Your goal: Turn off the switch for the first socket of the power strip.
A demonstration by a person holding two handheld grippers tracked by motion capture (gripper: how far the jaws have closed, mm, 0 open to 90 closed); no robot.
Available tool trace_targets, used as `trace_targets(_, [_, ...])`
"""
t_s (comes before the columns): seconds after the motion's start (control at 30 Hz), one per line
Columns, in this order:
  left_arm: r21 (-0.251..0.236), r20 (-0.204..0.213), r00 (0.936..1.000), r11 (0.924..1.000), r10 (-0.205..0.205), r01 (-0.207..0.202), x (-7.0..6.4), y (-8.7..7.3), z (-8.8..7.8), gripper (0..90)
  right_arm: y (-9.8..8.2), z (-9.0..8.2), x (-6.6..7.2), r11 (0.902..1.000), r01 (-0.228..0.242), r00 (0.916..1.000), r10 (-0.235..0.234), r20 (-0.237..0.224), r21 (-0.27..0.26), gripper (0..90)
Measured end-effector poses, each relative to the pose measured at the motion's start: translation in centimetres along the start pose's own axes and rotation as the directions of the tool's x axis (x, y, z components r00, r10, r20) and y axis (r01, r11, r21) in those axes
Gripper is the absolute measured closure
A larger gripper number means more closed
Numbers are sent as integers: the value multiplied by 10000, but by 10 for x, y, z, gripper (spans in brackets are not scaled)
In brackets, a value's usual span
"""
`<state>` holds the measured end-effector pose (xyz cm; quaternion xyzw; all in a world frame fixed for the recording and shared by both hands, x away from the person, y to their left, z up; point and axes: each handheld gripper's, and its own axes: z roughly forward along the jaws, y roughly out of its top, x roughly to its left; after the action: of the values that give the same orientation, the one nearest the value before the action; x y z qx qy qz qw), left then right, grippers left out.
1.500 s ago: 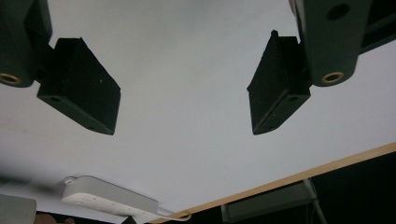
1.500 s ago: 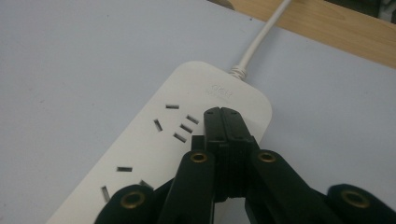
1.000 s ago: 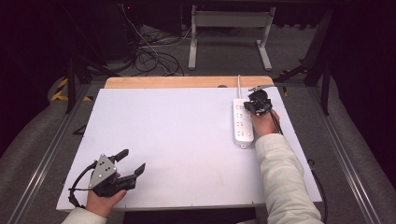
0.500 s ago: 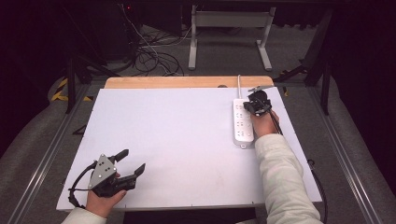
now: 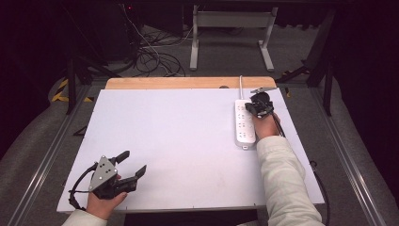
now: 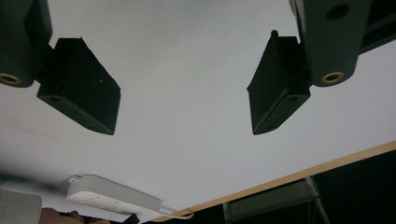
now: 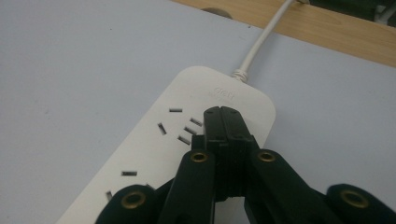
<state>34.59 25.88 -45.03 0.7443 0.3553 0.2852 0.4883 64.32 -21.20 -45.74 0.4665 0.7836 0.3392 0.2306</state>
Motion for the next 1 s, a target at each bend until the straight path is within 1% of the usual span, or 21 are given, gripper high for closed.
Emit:
trace_targets(0.1, [0, 0, 10000, 10000, 22, -22, 0, 0, 0, 255, 0, 0, 0, 10000, 9, 10000, -9, 32, -30, 900])
trace_targets(0.17, [3, -2, 10000, 10000, 20, -20, 0, 0, 0, 255, -2, 0, -1, 9998, -139, 9999, 139, -41, -109, 900])
trace_targets(0.2, [4, 0, 10000, 10000, 12, -12, 0, 0, 0, 255, -2, 0, -1, 9998, -139, 9999, 139, -41, -109, 900])
trace_targets(0.27, [15, -7, 10000, 10000, 33, -33, 0, 0, 0, 255, -4, 0, -2, 9992, -280, 9995, 277, -124, -282, 900])
trace_targets(0.37, [17, -3, 10000, 10000, 26, -26, 1, 0, 1, 255, -5, 0, -3, 9988, -368, 9993, 364, -117, -318, 900])
trace_targets(0.47, [22, -3, 10000, 10000, 29, -29, 0, 0, 1, 255, -5, 0, -3, 9988, -372, 9993, 368, -113, -332, 900])
trace_targets(0.57, [12, -1, 10000, 10000, 17, -17, 1, 0, 1, 255, -5, 1, -3, 9989, -257, 9996, 252, -128, -400, 900])
trace_targets(0.6, [12, 0, 10000, 10000, -44, 44, 1, 0, 1, 255, -4, 1, -3, 9991, -265, 9995, 260, -153, -346, 900])
trace_targets(0.63, [12, 0, 10000, 10000, -44, 44, 1, 0, 1, 255, -2, 0, -2, 9996, -155, 9998, 153, -87, -229, 900])
trace_targets(0.67, [34, -4, 10000, 10000, -18, 18, 1, 0, 1, 255, -1, -2, -1, 9995, -61, 10000, 60, -19, -321, 900])
trace_targets(0.7, [36, -8, 10000, 10000, -22, 22, 1, 0, 1, 255, 1, -3, 1, 9998, 6, 10000, -7, -23, -221, 900])
trace_targets(0.73, [36, -8, 10000, 10000, -22, 22, 1, 0, 1, 255, 2, -6, 2, 9994, 33, 9999, -38, -119, -346, 900])
trace_targets(0.83, [27, -3, 10000, 10000, -34, 34, 1, 1, 2, 255, 8, -20, 4, 9956, -36, 9995, 7, -310, -935, 900])
trace_targets(0.87, [28, 1, 10000, 10000, -31, 31, 1, 1, 2, 255, 10, -24, 5, 9949, 38, 9995, -71, -323, -1011, 900])
trace_targets(0.9, [33, -6, 10000, 10000, 21, -21, 0, 1, 2, 255, 10, -24, 5, 9949, 38, 9995, -71, -323, -1011, 900])
trace_targets(0.93, [12, 3, 10000, 10000, -23, 23, 0, 1, 2, 255, 14, -32, 7, 9945, 139, 9991, -178, -377, -1034, 900])
trace_targets(1.0, [-6, -3, 10000, 10000, 1, -1, 0, 1, 1, 255, 15, -34, 8, 9941, 201, 9992, -238, -330, -1063, 900])
